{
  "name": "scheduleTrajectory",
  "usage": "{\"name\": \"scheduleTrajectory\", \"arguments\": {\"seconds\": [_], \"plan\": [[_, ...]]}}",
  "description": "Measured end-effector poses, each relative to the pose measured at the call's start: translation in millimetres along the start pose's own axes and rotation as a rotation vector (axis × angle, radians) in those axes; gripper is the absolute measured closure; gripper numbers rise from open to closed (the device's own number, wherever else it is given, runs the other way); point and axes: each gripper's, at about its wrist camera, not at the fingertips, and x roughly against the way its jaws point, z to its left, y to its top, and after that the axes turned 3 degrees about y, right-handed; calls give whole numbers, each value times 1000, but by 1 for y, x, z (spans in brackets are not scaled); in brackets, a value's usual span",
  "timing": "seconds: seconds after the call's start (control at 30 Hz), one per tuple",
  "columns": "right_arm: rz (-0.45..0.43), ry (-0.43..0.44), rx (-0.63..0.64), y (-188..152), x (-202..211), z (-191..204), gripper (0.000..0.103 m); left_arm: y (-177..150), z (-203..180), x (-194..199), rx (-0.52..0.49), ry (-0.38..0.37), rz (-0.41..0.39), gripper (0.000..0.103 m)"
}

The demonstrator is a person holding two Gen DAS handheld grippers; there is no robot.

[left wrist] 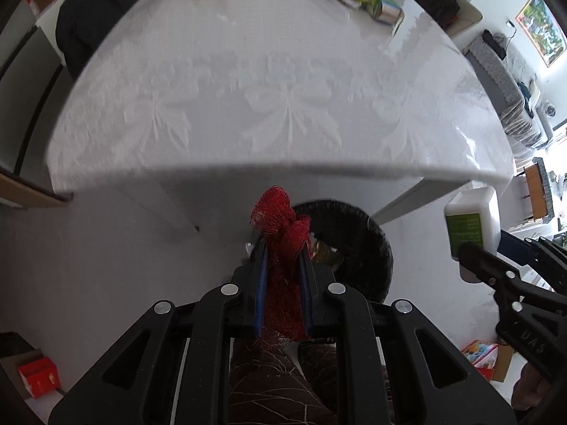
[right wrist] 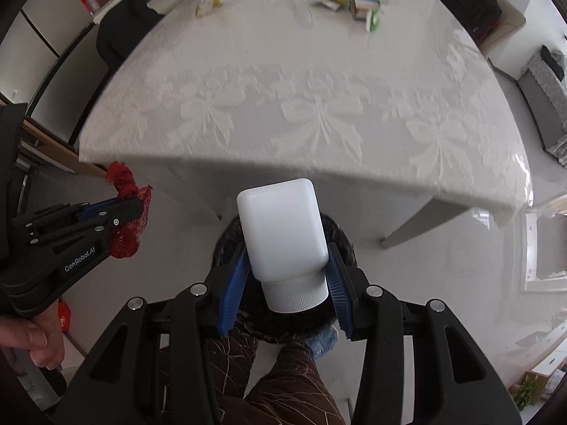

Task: Collect trash
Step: 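Carry the red tassel and white bottle in both tools over the black bin, then open the left tool to drop the red tassel into the bin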

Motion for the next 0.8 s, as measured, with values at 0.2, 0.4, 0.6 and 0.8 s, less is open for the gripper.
{"name": "scheduleTrajectory", "arguments": {"seconds": [0.2, 0.4, 0.6, 0.8], "plan": [[39, -16, -33, -27, -11, -24, 61, -27, -10, -30, -6, 2, 45, 88], [65, -34, -98, -48, -14, -51, 61, -41, -29, -49, -21, -29, 68, 88], [50, -70, -124, -66, -3, -73, 61, -47, -55, -73, -59, -46, 98, 88], [43, -96, -157, -82, 4, -92, 61, -48, -80, -76, -88, -95, 102, 88]]}}
